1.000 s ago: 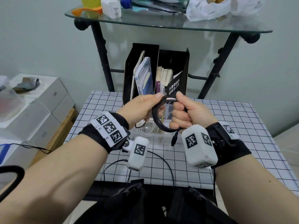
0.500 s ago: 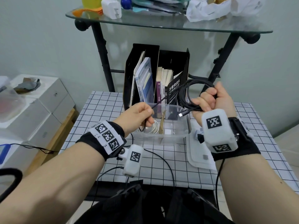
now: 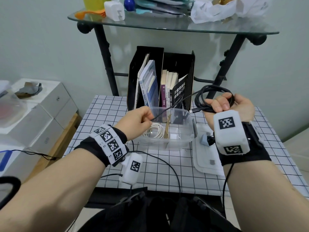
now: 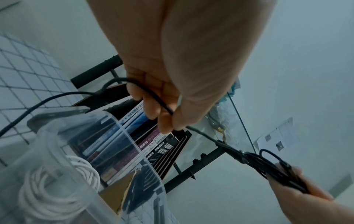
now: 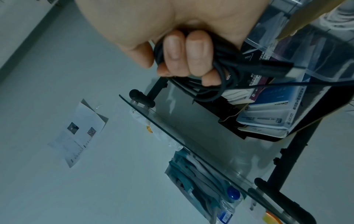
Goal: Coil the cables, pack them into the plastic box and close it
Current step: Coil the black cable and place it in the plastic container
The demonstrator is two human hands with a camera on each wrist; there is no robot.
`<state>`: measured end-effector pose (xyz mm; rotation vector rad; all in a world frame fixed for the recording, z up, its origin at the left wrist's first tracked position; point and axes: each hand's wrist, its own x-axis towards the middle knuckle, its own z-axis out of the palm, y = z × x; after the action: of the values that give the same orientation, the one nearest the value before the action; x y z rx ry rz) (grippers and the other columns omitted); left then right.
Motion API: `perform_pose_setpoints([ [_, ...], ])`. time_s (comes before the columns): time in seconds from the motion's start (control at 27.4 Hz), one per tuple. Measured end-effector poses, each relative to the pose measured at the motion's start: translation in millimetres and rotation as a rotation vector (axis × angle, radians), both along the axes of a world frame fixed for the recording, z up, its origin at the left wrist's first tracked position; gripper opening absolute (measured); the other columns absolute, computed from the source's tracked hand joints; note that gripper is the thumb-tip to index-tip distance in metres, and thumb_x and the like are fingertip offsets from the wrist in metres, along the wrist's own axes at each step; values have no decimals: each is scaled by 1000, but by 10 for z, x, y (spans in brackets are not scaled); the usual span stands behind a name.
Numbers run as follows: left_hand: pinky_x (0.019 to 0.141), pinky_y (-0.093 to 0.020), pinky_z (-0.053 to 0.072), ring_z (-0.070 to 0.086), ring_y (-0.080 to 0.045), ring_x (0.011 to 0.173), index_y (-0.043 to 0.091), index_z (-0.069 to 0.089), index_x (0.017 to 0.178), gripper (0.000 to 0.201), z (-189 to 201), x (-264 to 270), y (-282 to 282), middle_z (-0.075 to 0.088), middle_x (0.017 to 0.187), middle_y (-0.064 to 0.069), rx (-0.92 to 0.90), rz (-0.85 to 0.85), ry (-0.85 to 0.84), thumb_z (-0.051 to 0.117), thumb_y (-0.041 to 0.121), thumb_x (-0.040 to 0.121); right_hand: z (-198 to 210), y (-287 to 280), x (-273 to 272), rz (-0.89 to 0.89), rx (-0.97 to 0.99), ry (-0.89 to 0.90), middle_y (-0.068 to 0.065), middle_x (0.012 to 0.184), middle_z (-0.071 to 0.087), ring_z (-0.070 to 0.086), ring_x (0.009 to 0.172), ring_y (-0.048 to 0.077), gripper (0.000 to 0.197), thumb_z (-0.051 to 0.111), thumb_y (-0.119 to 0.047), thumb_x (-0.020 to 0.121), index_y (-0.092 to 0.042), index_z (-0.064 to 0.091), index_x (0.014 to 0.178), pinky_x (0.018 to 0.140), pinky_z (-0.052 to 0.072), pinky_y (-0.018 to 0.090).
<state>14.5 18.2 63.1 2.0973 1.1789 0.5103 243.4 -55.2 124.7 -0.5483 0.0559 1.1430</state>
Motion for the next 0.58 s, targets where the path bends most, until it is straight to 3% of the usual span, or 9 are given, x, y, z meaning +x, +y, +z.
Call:
perform_pose_setpoints([
  [0.04, 65, -11, 42, 53, -5, 69, 25, 53, 88, 16, 18, -9, -8, 57, 74, 12, 34, -6, 35, 59, 10, 87, -2, 6, -6, -4, 15, 18, -3, 48, 25, 19, 38, 15, 37, 31, -27, 96, -15, 43, 63, 55, 41, 25],
  [0.18, 79, -22, 47, 57, -10, 80, 25, 64, 95, 19, 69, -8, -49, 61, 84, 10, 55, -65, 124, 60, 9, 86, 19, 99, -15, -38, 63, 53, -1, 53, 30, 29, 41, 18, 35, 28, -22, 99, -14, 42, 68, 63, 37, 28],
  [0.36, 66, -1, 37, 54, 9, 70, 23, 70, 106, 20, 235, 63, -118, 59, 79, 22, 56, -156, 95, 62, 15, 89, -65, 197, -65, -81, 58, -58, 1, 54, 37, 38, 43, 19, 28, 35, -19, 102, -13, 43, 76, 62, 41, 30],
  [0.47, 69, -3, 39, 55, 7, 74, 24, 71, 108, 21, 362, 118, -141, 59, 83, 21, 55, -196, 40, 63, 21, 90, -141, 230, -60, -98, 23, -115, 1, 54, 41, 41, 44, 18, 25, 37, -20, 102, -12, 44, 80, 60, 43, 28],
  [0.58, 68, 0, 36, 52, 16, 73, 25, 72, 107, 20, 475, 194, -179, 56, 79, 25, 87, -261, 21, 63, 23, 89, -228, 276, -68, -119, -56, -255, 1, 52, 46, 47, 44, 18, 18, 42, -16, 101, -10, 46, 84, 54, 47, 26],
])
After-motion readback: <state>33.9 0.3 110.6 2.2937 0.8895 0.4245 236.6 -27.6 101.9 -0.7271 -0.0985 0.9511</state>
